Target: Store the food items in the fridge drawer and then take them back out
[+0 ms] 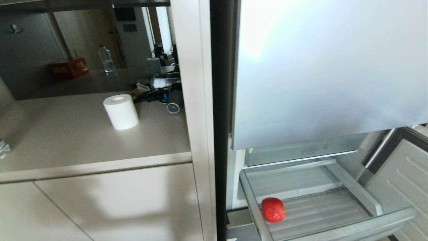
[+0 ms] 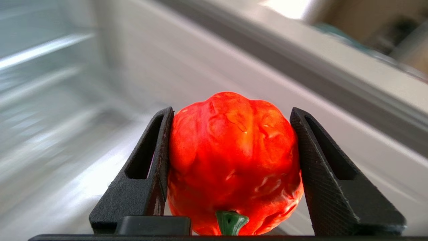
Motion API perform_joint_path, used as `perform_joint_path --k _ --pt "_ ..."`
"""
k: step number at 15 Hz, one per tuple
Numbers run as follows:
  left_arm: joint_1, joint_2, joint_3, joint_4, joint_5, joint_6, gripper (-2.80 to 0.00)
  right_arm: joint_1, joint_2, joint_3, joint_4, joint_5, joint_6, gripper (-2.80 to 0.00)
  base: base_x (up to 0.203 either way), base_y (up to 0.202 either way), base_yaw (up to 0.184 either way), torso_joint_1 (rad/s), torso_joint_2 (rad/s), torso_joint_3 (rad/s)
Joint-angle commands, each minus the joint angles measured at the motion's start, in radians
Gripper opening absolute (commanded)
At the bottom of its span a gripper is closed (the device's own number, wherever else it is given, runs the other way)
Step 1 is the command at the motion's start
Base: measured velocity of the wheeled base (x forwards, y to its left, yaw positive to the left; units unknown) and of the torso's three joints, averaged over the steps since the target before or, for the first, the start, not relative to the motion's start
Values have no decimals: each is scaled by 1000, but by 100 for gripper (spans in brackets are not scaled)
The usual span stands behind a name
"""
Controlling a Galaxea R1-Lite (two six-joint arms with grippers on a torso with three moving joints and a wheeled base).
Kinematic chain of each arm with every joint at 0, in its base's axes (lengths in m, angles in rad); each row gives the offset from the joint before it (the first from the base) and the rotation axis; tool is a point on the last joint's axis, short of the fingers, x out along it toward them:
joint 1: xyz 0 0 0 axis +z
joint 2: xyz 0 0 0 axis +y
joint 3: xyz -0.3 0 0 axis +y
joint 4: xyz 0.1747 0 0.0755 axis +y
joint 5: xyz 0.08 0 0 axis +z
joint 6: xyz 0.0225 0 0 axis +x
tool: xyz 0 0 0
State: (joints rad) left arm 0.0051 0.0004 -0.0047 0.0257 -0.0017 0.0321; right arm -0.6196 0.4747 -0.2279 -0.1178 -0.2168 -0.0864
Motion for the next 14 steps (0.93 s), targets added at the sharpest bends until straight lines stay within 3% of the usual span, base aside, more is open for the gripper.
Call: perform_joint_path --k 1,11,14 --pt "1 0 0 0 0 0 -280 0 4 -2 -2 -1 -1 -280 4 8 -179 6 5 6" --pt "1 0 0 0 0 0 -280 -12 -47 -57 -131 -53 -5 -280 1 7 -162 3 2 3" --pt "1 0 0 0 0 0 -280 -77 -17 -162 -101 -195 5 -280 -1 1 -20 2 1 1"
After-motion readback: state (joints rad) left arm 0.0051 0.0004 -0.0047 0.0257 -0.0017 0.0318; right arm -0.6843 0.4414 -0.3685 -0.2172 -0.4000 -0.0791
